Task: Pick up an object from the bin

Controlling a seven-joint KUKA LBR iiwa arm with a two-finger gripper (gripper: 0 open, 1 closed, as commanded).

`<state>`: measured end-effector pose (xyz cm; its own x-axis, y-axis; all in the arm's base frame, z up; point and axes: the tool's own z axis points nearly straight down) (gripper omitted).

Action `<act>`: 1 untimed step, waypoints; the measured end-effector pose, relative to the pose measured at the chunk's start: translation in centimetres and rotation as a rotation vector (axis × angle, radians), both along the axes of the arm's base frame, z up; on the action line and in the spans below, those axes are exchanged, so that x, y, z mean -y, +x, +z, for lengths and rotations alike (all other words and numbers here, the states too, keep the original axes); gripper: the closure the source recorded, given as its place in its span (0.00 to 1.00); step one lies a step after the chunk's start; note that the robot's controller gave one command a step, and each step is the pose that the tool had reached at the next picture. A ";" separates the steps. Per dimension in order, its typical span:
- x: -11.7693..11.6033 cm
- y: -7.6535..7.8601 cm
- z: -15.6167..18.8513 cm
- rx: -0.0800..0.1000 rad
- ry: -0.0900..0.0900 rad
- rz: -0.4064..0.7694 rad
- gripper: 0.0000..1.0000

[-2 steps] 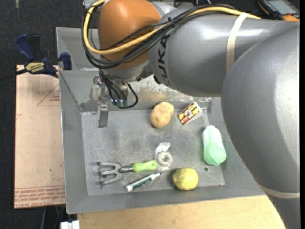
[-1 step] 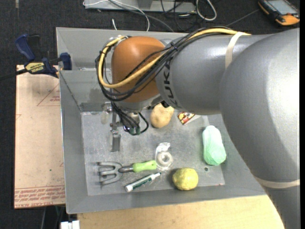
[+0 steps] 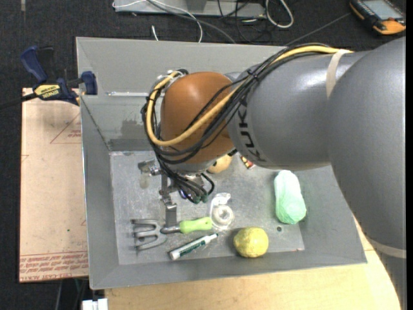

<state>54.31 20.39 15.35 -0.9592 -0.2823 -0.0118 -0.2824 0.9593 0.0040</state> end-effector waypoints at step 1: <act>6.1 -1.5 -3.2 -0.005 -0.005 0.256 0.00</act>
Offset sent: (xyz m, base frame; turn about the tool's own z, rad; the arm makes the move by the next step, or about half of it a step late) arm -0.0575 -0.0701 -0.0835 -0.1349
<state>52.76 14.34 12.16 -0.8565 -0.5161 -0.0053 -0.5162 0.8565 0.0011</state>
